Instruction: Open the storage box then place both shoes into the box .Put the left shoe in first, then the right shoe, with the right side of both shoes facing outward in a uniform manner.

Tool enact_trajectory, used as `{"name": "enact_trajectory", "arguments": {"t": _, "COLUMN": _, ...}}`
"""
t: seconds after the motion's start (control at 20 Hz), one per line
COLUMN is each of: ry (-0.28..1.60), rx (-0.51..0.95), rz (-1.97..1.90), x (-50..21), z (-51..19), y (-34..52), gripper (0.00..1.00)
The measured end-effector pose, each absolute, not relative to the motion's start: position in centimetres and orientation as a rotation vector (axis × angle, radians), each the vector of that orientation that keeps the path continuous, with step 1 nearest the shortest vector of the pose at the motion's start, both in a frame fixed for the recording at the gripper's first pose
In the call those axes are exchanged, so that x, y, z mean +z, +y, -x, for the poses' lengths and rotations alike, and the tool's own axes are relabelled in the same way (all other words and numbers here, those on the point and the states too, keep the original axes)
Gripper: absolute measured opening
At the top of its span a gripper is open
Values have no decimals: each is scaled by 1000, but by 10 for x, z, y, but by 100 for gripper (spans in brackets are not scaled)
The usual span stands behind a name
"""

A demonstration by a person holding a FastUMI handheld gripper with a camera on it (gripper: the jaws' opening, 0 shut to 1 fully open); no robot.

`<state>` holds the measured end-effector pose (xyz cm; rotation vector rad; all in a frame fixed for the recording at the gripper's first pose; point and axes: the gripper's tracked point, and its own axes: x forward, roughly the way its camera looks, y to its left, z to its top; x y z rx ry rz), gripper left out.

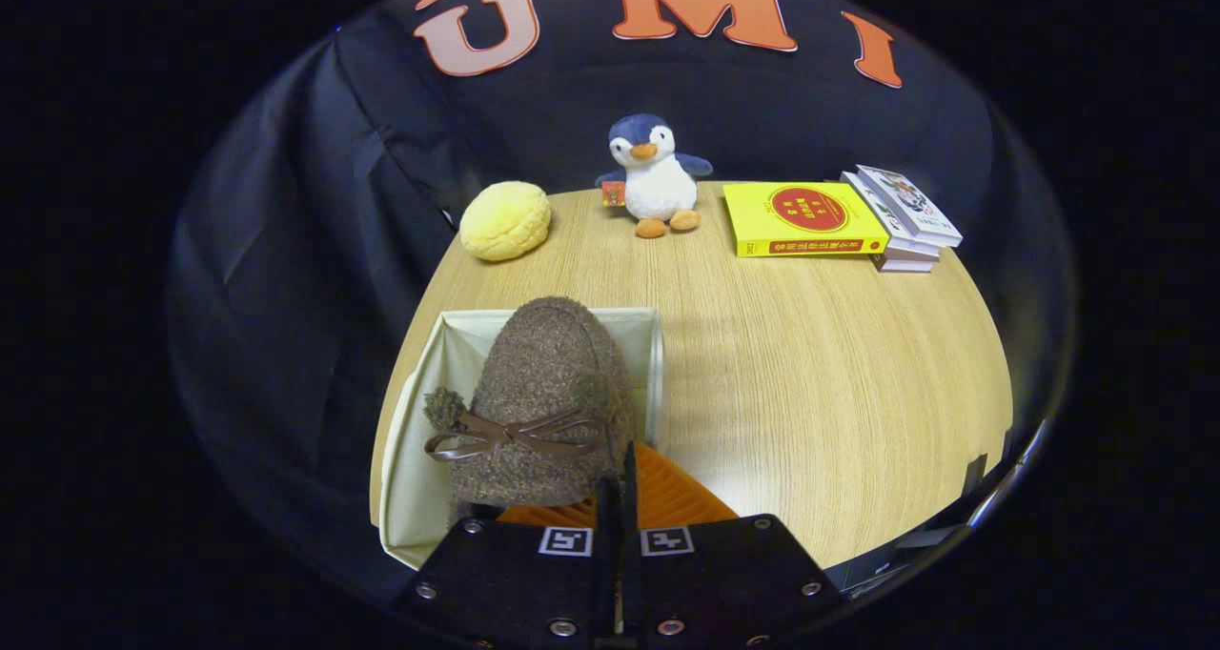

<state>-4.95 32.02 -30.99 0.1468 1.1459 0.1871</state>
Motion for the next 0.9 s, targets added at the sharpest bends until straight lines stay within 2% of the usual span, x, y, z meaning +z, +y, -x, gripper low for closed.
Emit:
{"name": "enact_trajectory", "arguments": {"t": 0.35, "ry": 1209, "rx": 191, "rz": -81, "x": -334, "z": 53, "y": 330, "gripper": 7}}
{"name": "enact_trajectory", "arguments": {"t": 0.55, "ry": 1246, "rx": 284, "rz": -123, "x": -326, "z": 67, "y": 341, "gripper": 20}}
{"name": "enact_trajectory", "arguments": {"t": 0.75, "ry": 1166, "rx": 361, "rz": -147, "x": -295, "z": 62, "y": 326, "gripper": 20}}
{"name": "enact_trajectory", "arguments": {"t": 0.9, "ry": 1059, "rx": 391, "rz": -146, "x": -268, "z": 46, "y": 303, "gripper": 24}}
